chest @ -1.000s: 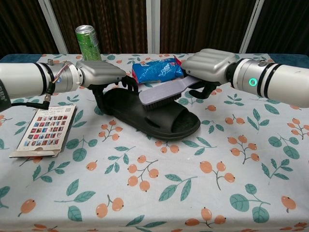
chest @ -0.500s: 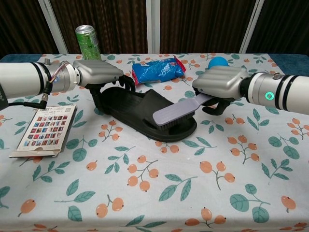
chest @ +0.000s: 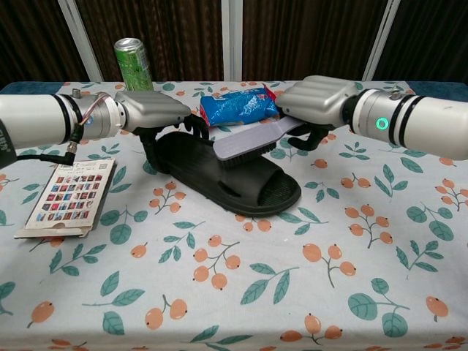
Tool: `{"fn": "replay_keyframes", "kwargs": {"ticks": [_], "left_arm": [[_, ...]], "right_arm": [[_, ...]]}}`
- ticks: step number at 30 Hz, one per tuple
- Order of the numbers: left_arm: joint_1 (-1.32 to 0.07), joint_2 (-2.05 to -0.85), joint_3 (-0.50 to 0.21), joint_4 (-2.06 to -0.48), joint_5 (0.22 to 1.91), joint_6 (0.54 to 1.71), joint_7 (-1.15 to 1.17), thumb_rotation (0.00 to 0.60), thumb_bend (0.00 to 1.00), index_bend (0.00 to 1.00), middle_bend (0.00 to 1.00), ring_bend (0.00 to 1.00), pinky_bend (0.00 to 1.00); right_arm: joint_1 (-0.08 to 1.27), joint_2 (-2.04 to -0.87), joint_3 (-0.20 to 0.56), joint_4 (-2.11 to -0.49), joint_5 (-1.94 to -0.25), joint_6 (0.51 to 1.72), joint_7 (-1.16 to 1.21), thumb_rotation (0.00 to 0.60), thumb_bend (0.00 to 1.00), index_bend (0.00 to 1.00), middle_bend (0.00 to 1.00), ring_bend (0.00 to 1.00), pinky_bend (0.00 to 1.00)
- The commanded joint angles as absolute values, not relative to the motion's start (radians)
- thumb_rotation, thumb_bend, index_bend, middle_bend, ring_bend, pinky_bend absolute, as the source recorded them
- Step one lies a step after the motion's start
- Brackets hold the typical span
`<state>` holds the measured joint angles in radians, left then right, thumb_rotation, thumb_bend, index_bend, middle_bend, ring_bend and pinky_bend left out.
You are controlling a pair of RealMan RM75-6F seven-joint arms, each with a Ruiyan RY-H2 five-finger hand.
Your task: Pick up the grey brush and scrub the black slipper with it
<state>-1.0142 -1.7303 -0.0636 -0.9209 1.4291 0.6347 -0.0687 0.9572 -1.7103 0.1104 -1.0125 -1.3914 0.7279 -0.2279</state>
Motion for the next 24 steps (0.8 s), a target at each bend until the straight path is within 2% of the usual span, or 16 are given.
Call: {"fn": "replay_keyframes", "kwargs": {"ticks": [1, 7, 13, 16, 20, 24], "left_arm": [[-1.012, -1.728, -0.063, -0.923, 1.428, 0.636, -0.067, 0.6, 0.25, 0.41, 0.43, 0.25, 0.27], [-1.004, -1.725, -0.059, -0.924, 1.425, 0.641, -0.059, 0.6, 0.25, 0.41, 0.43, 0.25, 0.27], [-1.0, -1.723, -0.059, -0.932, 1.423, 0.65, -0.043, 0.6, 0.25, 0.38, 0.41, 0.25, 0.27], [-0.997, -1.718, -0.063, -0.946, 1.424, 0.667, -0.032, 0.6, 0.23, 0.3, 0.37, 0.24, 0.26], [-0.994, -1.689, -0.071, -0.994, 1.417, 0.678, -0.006, 0.6, 0.21, 0.2, 0.27, 0.16, 0.22], [-0.983, -1.642, -0.081, -1.065, 1.405, 0.706, 0.043, 0.6, 0.2, 0.17, 0.22, 0.13, 0.21]], "right_arm": [[0.962, -1.724, 0.101, -0.999, -1.384, 0.709, -0.243, 0.6, 0.4, 1.0, 1.0, 1.0, 1.0], [0.909, -1.67, 0.047, -1.061, -1.399, 0.719, -0.212, 0.6, 0.39, 1.0, 1.0, 1.0, 1.0], [0.853, -1.578, -0.005, -1.158, -1.452, 0.787, -0.181, 0.6, 0.39, 1.0, 1.0, 1.0, 1.0], [0.829, -1.526, -0.001, -1.207, -1.468, 0.842, -0.15, 0.6, 0.39, 1.0, 1.0, 1.0, 1.0], [0.798, -1.459, 0.033, -1.248, -1.434, 0.889, -0.114, 0.6, 0.39, 1.0, 1.0, 1.0, 1.0], [0.774, -1.42, 0.055, -1.248, -1.364, 0.875, -0.126, 0.6, 0.39, 1.0, 1.0, 1.0, 1.0]]}}
